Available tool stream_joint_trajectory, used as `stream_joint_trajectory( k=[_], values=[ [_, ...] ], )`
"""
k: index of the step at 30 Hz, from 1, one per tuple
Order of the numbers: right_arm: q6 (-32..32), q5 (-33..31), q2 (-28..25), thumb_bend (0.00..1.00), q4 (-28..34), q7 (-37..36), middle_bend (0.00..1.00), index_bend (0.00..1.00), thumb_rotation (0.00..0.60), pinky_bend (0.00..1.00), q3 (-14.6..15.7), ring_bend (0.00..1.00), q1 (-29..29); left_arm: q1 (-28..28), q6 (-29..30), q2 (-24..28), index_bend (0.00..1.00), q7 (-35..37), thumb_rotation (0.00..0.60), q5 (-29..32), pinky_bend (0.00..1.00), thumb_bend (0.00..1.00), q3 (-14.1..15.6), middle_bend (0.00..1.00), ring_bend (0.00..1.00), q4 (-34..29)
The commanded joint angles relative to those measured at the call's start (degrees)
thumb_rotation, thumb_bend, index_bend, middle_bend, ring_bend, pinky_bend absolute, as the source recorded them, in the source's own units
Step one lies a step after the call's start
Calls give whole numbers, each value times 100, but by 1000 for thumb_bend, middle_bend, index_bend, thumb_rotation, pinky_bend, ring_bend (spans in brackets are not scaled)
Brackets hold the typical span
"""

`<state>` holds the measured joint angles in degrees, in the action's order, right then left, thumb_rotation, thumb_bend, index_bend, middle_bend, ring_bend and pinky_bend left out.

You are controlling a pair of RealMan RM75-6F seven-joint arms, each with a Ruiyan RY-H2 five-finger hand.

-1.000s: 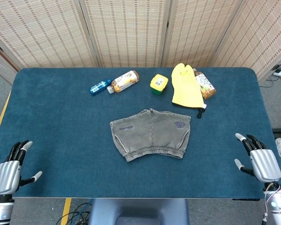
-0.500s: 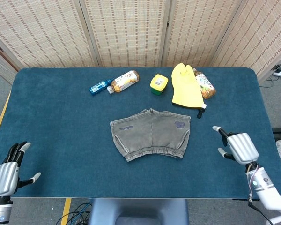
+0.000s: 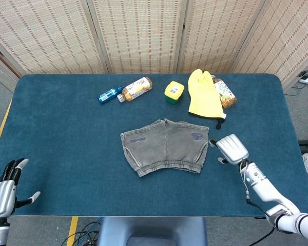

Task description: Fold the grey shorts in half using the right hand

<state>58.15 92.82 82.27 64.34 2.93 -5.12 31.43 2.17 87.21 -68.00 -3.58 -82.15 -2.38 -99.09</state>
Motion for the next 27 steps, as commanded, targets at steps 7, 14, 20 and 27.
stream_joint_trajectory(
  k=[7, 14, 20, 27],
  values=[
    [-80, 376, 811, 134, -1312, -415, 988, 447, 600, 1000, 290, 1000, 512, -1, -21, -15, 140, -2, 600, 15, 284, 168, -17, 116, 62, 19],
    [-25, 503, 1253, 147, -2000, -707, 986, 447, 600, 1000, 468, 1000, 715, 2, -60, -27, 140, -9, 600, 61, 284, 168, -35, 116, 63, 48],
    [26, 574, 1497, 210, -2416, -811, 986, 447, 600, 1000, 586, 1000, 849, -6, -74, -44, 140, -6, 600, 81, 284, 168, -36, 116, 62, 70],
    [-6, 593, 1716, 363, -2817, -919, 987, 450, 600, 1000, 747, 1000, 898, -26, -70, -52, 140, 4, 600, 80, 284, 168, -28, 116, 62, 100]
  ],
)
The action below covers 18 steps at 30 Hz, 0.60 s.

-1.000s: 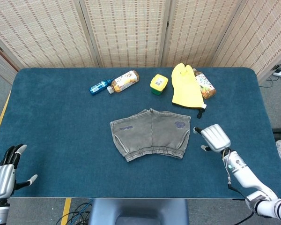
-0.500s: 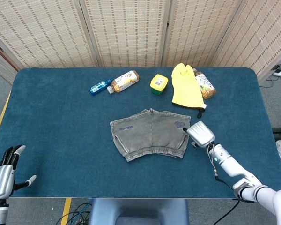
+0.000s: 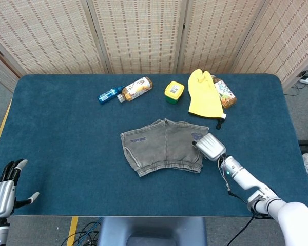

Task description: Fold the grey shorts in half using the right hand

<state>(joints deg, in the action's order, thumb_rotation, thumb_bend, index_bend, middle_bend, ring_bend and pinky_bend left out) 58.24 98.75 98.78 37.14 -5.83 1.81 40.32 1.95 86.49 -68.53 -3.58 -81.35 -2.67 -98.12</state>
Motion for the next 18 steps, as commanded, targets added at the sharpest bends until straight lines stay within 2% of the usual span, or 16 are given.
stream_joint_trajectory(
  k=[1, 4, 8, 18],
  values=[
    [-24, -6, 81, 401, -138, -58, 987, 457, 600, 1000, 75, 1000, 4, -7, 2, 3, 140, 4, 600, 1, 284, 168, 3, 116, 63, 6],
    [5, -25, 104, 491, -253, -114, 988, 494, 600, 1000, 132, 1000, -39, -14, 7, 9, 140, 7, 600, -8, 284, 168, 6, 116, 63, 8],
    [148, -23, -2, 555, -315, -195, 990, 537, 600, 1000, 227, 1000, -145, -17, 22, 25, 140, 8, 600, -26, 284, 168, -2, 116, 62, -7],
    [659, -50, -729, 570, 75, -123, 991, 552, 600, 1000, 419, 1000, -582, 7, 6, 38, 140, -7, 600, -67, 284, 168, -17, 116, 62, -45]
  ],
)
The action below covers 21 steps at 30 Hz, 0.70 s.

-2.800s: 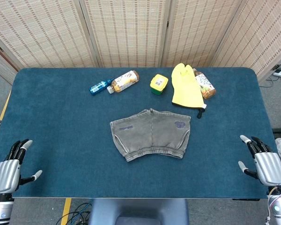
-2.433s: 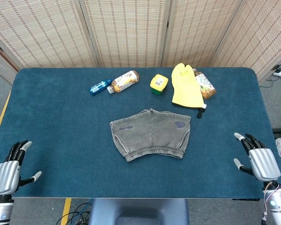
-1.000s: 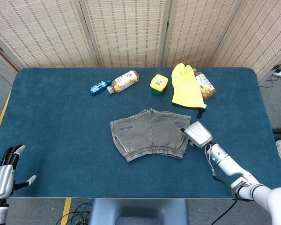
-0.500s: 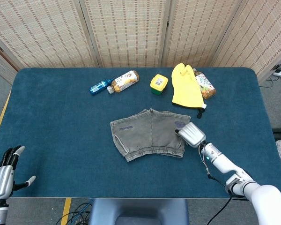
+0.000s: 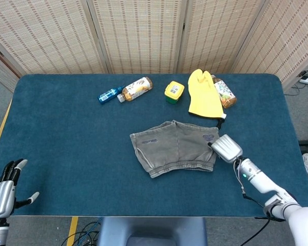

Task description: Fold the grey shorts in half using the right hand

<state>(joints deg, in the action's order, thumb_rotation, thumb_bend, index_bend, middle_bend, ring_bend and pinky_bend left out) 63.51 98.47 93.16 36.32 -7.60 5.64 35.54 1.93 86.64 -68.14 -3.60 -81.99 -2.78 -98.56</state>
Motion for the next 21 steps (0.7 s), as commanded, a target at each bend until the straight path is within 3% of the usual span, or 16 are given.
stream_joint_trajectory(
  k=[1, 8, 21],
  values=[
    [198, -17, -218, 570, 222, 85, 991, 552, 600, 1000, 29, 1000, -117, 16, -11, -4, 140, -4, 600, -5, 284, 168, -14, 116, 62, -1],
    [528, -73, -273, 570, 611, 316, 991, 552, 600, 1000, -270, 1000, 60, 44, -20, -21, 140, 71, 600, -25, 284, 168, -43, 116, 63, 32],
    [655, 233, 396, 569, 591, 443, 991, 552, 600, 1000, -635, 1000, 1031, -65, -12, -33, 140, 405, 600, 89, 284, 168, -13, 117, 62, 370]
  ],
)
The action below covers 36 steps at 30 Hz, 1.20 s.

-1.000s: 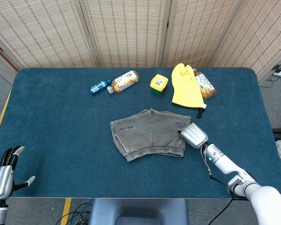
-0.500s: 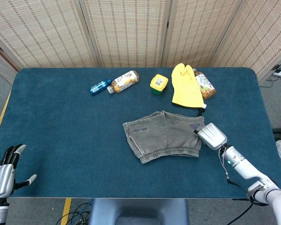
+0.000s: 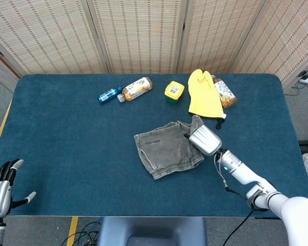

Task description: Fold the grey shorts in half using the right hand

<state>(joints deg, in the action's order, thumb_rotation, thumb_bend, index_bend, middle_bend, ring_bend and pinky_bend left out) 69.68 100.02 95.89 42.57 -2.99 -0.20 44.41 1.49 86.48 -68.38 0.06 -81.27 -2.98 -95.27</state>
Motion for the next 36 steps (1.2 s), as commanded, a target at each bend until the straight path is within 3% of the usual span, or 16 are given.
stream_joint_trajectory(
  k=[1, 12, 31, 36],
  values=[
    [40, 103, 166, 570, -46, -27, 991, 552, 600, 1000, -57, 1000, 206, -27, 3, -12, 140, 52, 600, 24, 284, 168, 9, 116, 62, 59],
    [40, 302, 700, 562, -246, -184, 991, 552, 600, 1000, -54, 1000, 764, -51, -48, -32, 140, 152, 600, 87, 284, 168, 2, 116, 62, 199],
    [-234, 472, 1447, 556, -869, -275, 983, 551, 600, 1000, 258, 1000, 1223, -91, -74, -8, 140, 208, 600, 131, 284, 168, -1, 116, 62, 261],
    [-378, 390, 1565, 540, -815, -136, 971, 449, 600, 1000, 238, 1000, 1289, -110, -67, 9, 140, 231, 600, 133, 284, 168, 2, 116, 63, 266]
  ],
)
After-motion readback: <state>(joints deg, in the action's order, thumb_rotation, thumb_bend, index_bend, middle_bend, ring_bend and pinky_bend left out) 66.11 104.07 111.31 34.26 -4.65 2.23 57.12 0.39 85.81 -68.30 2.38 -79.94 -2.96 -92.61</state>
